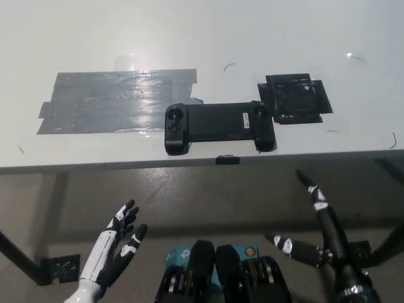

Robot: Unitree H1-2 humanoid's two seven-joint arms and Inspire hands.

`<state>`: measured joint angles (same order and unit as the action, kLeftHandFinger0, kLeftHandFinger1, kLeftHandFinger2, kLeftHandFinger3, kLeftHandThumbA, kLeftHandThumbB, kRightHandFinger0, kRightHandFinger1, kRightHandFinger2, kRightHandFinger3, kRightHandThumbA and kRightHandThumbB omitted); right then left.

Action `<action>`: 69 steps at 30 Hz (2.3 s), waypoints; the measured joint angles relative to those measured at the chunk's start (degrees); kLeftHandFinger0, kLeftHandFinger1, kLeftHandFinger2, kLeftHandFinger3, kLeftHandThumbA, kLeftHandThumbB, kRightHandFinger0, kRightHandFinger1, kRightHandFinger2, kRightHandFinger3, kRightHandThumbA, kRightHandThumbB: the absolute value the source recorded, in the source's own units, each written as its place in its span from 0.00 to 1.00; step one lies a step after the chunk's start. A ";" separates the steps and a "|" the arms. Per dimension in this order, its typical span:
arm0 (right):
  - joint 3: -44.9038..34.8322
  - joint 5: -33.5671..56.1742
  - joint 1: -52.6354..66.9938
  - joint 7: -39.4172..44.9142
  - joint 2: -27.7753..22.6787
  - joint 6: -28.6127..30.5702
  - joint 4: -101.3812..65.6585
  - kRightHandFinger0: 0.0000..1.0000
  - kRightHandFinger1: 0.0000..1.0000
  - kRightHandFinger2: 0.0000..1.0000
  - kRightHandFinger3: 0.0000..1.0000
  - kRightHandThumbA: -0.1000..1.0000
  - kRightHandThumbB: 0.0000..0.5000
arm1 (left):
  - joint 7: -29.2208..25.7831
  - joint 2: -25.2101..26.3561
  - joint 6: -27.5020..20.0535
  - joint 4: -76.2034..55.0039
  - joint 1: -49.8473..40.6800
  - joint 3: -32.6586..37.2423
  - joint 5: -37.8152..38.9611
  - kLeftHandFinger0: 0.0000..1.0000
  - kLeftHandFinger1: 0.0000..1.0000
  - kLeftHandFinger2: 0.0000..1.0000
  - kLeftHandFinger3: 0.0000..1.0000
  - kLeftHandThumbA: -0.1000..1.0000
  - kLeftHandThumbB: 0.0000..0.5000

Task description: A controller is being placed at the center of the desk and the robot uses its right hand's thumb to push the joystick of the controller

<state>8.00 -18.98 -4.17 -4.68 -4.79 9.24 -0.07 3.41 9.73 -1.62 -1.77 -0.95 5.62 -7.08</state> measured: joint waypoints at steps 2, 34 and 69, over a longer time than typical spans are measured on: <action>-0.79 -0.52 -2.11 -0.25 0.31 -0.56 -0.77 1.00 1.00 1.00 1.00 0.98 0.28 | -0.01 -0.06 -0.04 0.00 0.00 0.02 -0.05 1.00 1.00 1.00 1.00 0.79 0.02; -7.19 1.30 -40.25 -3.54 1.06 -8.36 41.18 1.00 1.00 1.00 1.00 0.96 0.49 | -0.01 -0.17 -0.33 0.12 0.48 -0.04 -0.48 1.00 1.00 1.00 1.00 0.76 0.00; -8.59 5.54 -42.12 -8.83 2.20 -0.91 50.32 1.00 1.00 1.00 1.00 0.33 0.05 | 0.05 -0.16 0.00 0.07 2.57 -0.13 -0.46 1.00 1.00 1.00 1.00 0.67 0.00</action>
<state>-0.59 -13.45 -46.30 -13.51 -2.59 8.33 50.25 3.46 9.57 -1.62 -1.70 1.62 5.49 -7.53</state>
